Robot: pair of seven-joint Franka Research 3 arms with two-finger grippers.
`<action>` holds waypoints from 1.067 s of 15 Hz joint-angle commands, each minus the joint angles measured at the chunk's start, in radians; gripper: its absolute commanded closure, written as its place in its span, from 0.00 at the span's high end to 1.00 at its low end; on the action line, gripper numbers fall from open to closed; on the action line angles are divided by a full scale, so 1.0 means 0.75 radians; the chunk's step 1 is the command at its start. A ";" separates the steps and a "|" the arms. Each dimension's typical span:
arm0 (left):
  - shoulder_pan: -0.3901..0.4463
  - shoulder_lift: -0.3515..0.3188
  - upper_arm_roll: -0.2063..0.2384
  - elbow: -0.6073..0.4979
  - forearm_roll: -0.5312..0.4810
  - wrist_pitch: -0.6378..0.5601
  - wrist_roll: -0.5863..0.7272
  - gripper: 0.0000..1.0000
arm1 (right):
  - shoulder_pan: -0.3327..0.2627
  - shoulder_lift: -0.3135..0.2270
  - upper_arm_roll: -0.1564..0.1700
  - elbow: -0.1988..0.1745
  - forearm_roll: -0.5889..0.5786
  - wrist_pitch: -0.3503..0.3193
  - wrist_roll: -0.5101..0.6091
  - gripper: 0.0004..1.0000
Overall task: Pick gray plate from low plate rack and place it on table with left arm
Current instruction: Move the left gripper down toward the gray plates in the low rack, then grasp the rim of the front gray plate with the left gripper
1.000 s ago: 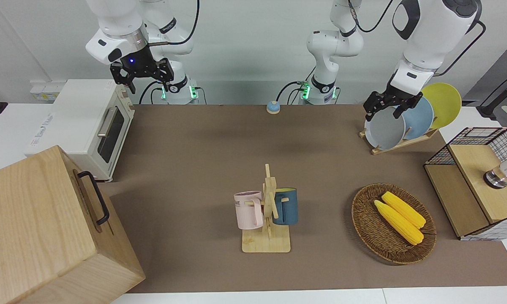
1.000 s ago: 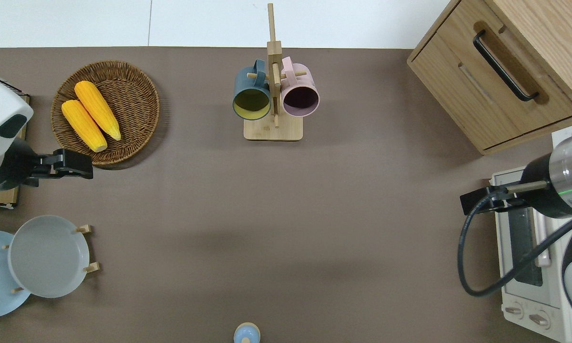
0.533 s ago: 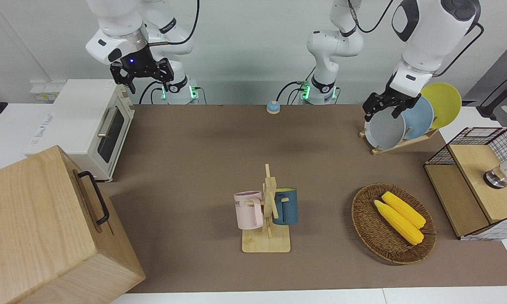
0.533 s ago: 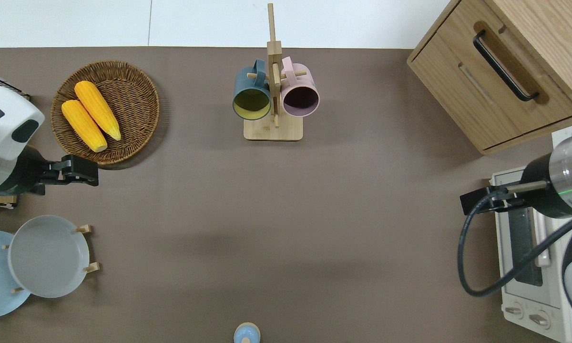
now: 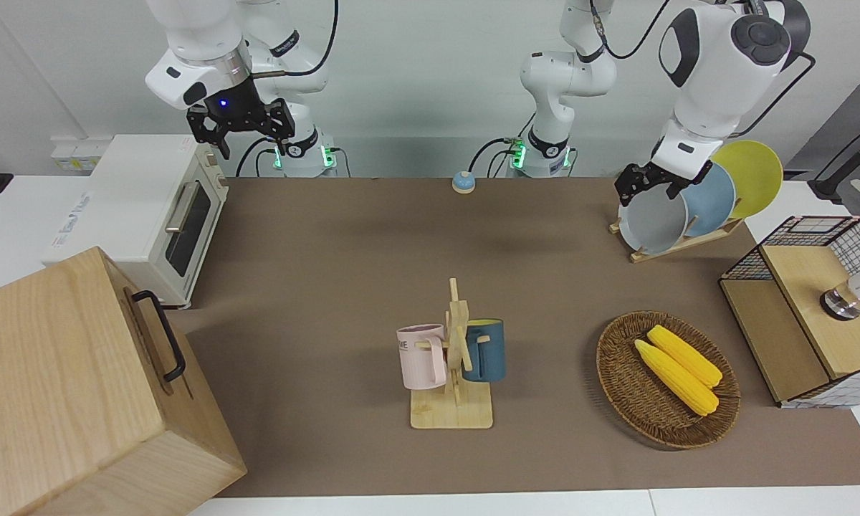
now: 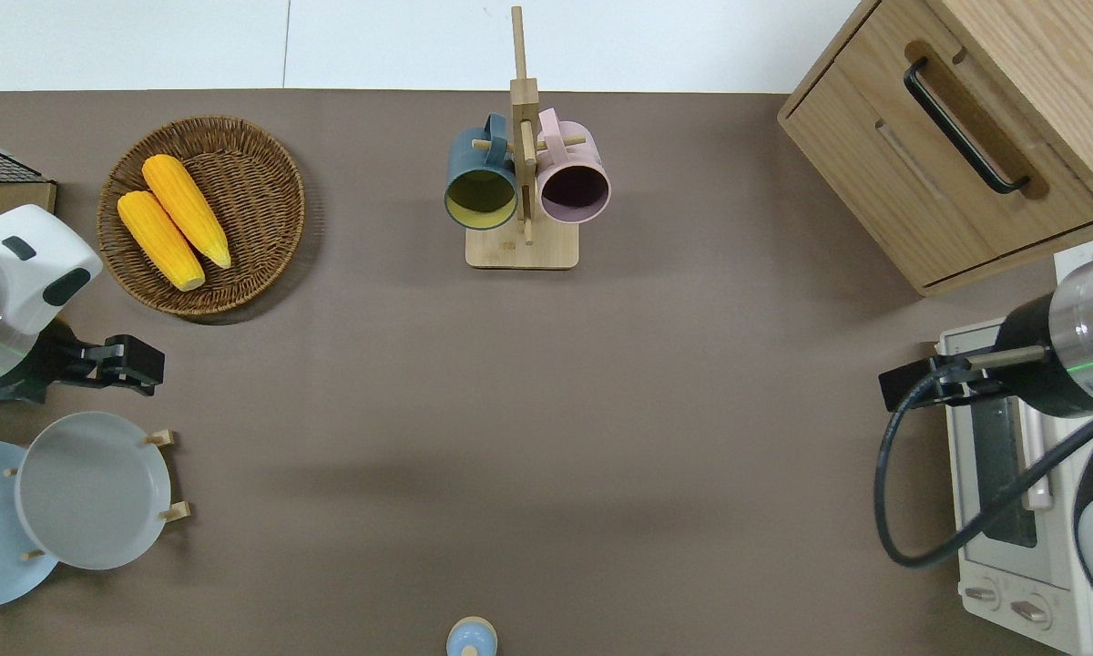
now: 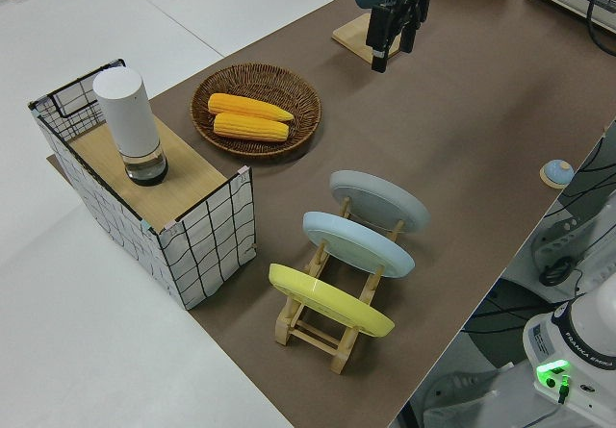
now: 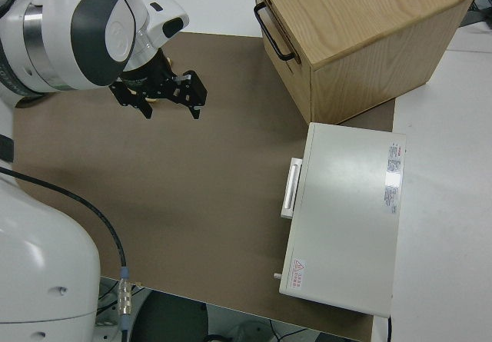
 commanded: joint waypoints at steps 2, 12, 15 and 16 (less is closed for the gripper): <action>0.005 -0.003 0.022 -0.108 0.204 -0.038 0.053 0.99 | -0.018 -0.006 0.009 0.008 0.005 -0.020 -0.004 0.99; 0.035 0.003 0.106 -0.333 0.409 0.100 0.217 0.99 | -0.020 -0.006 0.009 0.008 0.005 -0.020 -0.004 0.99; 0.041 -0.056 0.141 -0.463 0.413 0.237 0.217 0.99 | -0.020 -0.006 0.009 0.008 0.005 -0.020 -0.004 0.99; 0.041 -0.081 0.153 -0.506 0.426 0.272 0.217 0.99 | -0.020 -0.006 0.009 0.008 0.005 -0.020 -0.004 0.99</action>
